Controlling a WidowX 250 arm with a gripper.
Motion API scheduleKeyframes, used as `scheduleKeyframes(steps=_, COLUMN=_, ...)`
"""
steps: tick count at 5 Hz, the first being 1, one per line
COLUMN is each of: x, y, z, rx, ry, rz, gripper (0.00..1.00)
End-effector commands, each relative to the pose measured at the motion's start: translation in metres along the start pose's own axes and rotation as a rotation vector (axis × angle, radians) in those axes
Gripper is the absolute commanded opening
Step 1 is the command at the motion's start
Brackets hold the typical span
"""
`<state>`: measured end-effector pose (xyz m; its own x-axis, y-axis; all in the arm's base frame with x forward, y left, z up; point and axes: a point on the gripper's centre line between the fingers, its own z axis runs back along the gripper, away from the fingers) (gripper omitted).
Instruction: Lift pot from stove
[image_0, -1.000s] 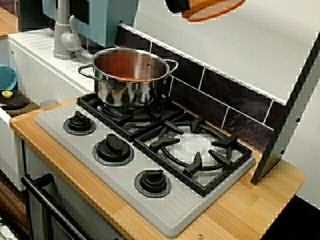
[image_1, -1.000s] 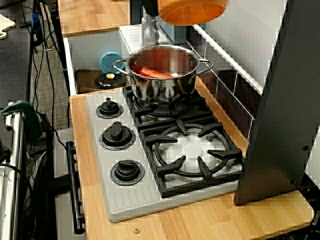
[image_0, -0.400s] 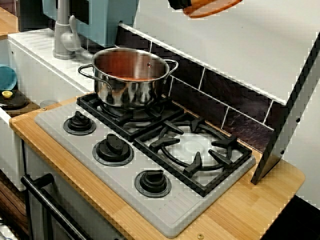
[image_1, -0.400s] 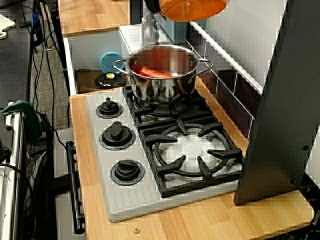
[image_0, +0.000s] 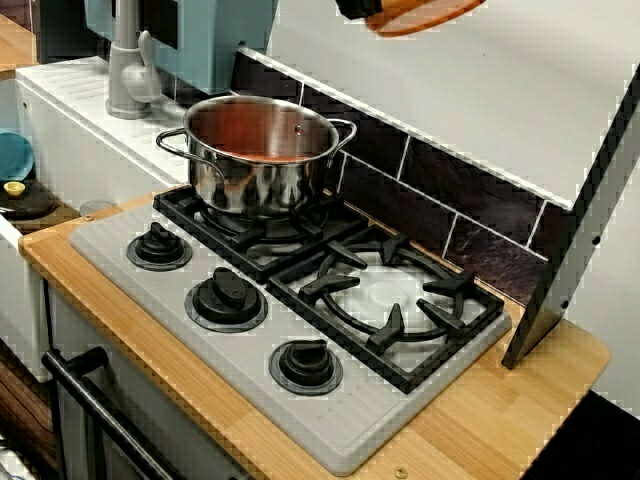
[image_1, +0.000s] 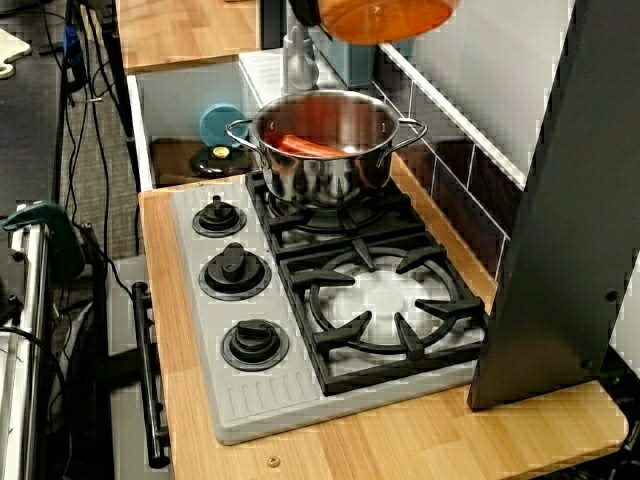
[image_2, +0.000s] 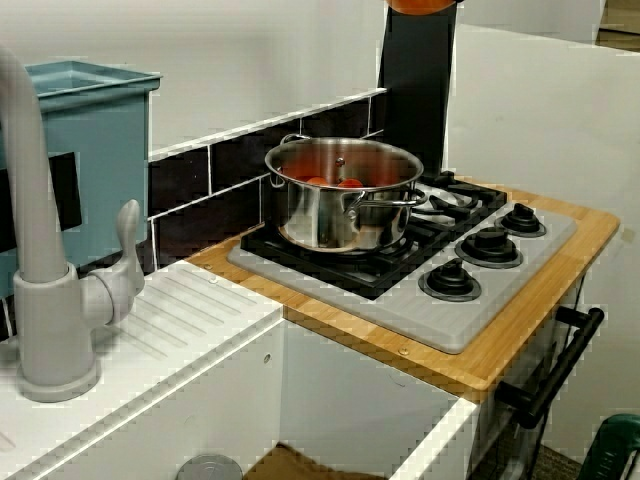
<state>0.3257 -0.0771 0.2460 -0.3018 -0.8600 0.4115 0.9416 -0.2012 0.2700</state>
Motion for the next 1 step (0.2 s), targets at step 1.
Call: scheduleKeyframes(steps=1, x=0.0065, y=0.0029, z=0.0144, rx=0.042, ry=0.006, rz=-0.023, gripper=0.00)
